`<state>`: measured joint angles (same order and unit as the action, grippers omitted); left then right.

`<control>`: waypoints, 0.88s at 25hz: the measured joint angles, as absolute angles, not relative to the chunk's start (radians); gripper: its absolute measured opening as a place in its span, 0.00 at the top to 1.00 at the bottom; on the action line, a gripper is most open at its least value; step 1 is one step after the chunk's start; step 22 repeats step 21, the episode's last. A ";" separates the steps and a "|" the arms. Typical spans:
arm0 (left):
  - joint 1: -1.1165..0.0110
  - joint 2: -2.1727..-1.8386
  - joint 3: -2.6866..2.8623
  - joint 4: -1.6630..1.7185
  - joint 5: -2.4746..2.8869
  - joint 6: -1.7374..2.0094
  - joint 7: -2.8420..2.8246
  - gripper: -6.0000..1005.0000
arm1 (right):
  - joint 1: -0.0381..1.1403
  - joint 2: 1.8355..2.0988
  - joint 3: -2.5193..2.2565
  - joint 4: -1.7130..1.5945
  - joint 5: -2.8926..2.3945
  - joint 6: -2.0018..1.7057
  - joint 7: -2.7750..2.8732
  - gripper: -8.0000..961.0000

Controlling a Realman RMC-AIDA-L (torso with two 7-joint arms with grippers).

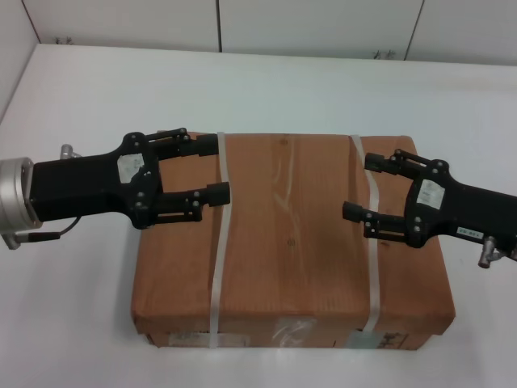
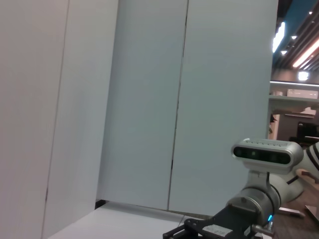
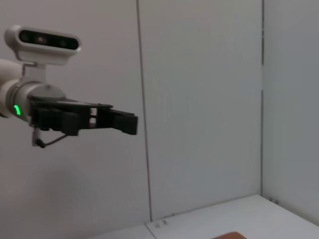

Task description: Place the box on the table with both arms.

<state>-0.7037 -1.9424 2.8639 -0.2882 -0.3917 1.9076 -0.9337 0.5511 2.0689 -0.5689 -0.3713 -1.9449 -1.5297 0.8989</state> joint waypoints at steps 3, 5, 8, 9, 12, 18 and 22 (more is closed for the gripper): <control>-0.711 -1.944 2.864 -0.288 -0.386 1.910 -0.925 0.25 | 0.558 2.068 -0.585 -0.367 -1.945 -1.541 0.900 0.10; -0.711 -1.944 2.864 -0.288 -0.388 1.916 -0.923 0.25 | 0.558 2.068 -0.593 -0.372 -1.946 -1.552 0.899 0.10; -0.712 -1.940 2.864 -0.287 -0.389 1.924 -0.931 0.25 | 0.559 2.067 -0.596 -0.377 -1.946 -1.579 0.900 0.10; -0.712 -1.940 2.864 -0.286 -0.388 1.925 -0.931 0.25 | 0.560 2.066 -0.595 -0.378 -1.946 -1.595 0.904 0.10; -0.712 -1.940 2.864 -0.284 -0.373 1.930 -0.932 0.25 | 0.562 2.066 -0.595 -0.378 -1.946 -1.599 0.906 0.10; -0.717 -1.937 2.864 -0.250 -0.323 1.932 -0.936 0.25 | 0.567 2.066 -0.595 -0.379 -1.945 -1.600 0.908 0.10; -0.720 -1.941 2.864 -0.246 -0.304 1.933 -0.936 0.25 | 0.568 2.066 -0.595 -0.379 -1.945 -1.601 0.908 0.10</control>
